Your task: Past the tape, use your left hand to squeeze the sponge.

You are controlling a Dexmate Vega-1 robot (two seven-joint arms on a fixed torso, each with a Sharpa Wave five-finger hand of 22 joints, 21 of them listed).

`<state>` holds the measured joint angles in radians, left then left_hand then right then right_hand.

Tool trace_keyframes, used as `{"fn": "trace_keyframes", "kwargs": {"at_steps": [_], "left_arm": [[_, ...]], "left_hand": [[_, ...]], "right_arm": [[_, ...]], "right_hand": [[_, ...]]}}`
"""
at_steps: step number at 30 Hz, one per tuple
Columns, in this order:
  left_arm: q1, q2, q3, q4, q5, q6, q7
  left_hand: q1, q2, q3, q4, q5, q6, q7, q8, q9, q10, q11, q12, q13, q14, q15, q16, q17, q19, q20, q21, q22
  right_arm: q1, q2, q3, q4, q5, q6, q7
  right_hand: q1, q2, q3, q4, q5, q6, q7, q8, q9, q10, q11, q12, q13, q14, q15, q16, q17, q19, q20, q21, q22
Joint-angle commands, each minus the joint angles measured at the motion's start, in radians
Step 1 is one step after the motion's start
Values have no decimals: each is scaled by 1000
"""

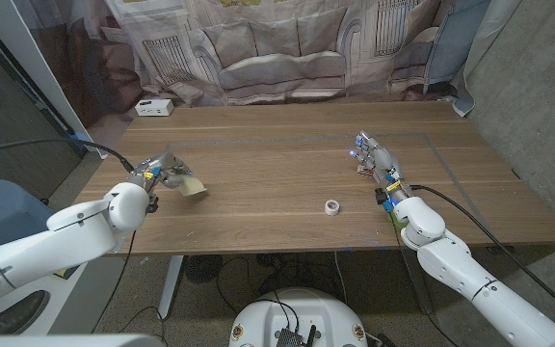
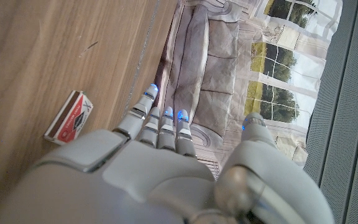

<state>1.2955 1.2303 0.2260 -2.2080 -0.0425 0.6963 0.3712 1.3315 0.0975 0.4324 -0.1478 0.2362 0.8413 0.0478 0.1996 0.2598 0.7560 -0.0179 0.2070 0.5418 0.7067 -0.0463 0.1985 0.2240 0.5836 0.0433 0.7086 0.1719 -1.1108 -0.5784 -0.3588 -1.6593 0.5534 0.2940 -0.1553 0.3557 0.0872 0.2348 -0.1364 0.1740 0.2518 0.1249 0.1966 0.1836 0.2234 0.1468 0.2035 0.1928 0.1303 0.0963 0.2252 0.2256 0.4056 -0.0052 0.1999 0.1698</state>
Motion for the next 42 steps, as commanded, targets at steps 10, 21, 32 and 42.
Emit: {"fn": "trace_keyframes", "kwargs": {"at_steps": [10,21,32,42], "left_arm": [[99,-28,-62,12,-4,-15,49],[142,-60,-84,24,20,-34,84],[158,-125,-75,83,33,-111,110],[122,-175,-24,114,67,-100,139]], "left_hand": [[-10,-1,8,0,-5,13,-1,7,0,11,0,7,-4,12,-2,8,-2,9,-8,-1,1],[-9,1,15,-6,-5,27,2,12,-3,21,1,9,-10,23,-9,11,-6,21,-9,1,1],[-11,0,19,-10,-5,29,3,11,-4,25,-1,10,-15,23,-11,10,-10,20,-11,-1,1],[-20,0,21,-7,-5,33,-1,11,-6,29,-4,10,-20,25,-14,11,-12,21,-14,-2,1]], "right_arm": [[-6,-2,-4,-14,-2,-11,-4],[3,4,-11,-7,-4,-12,-1],[-3,-2,-10,-19,-3,-33,-13],[16,0,-18,-1,-2,-36,2]], "right_hand": [[6,5,-4,0,6,8,2,-2,4,6,-1,-3,2,8,-1,-3,2,4,5,-4,2],[7,6,-4,0,7,8,2,-2,4,7,-2,-3,2,9,-1,-3,2,4,5,-4,2],[7,7,-4,0,7,9,2,-1,4,6,-2,-3,2,9,-2,-3,3,4,4,-4,2],[7,7,-5,0,7,9,2,-2,4,6,-2,-4,2,8,0,-4,3,4,4,-4,2]]}}
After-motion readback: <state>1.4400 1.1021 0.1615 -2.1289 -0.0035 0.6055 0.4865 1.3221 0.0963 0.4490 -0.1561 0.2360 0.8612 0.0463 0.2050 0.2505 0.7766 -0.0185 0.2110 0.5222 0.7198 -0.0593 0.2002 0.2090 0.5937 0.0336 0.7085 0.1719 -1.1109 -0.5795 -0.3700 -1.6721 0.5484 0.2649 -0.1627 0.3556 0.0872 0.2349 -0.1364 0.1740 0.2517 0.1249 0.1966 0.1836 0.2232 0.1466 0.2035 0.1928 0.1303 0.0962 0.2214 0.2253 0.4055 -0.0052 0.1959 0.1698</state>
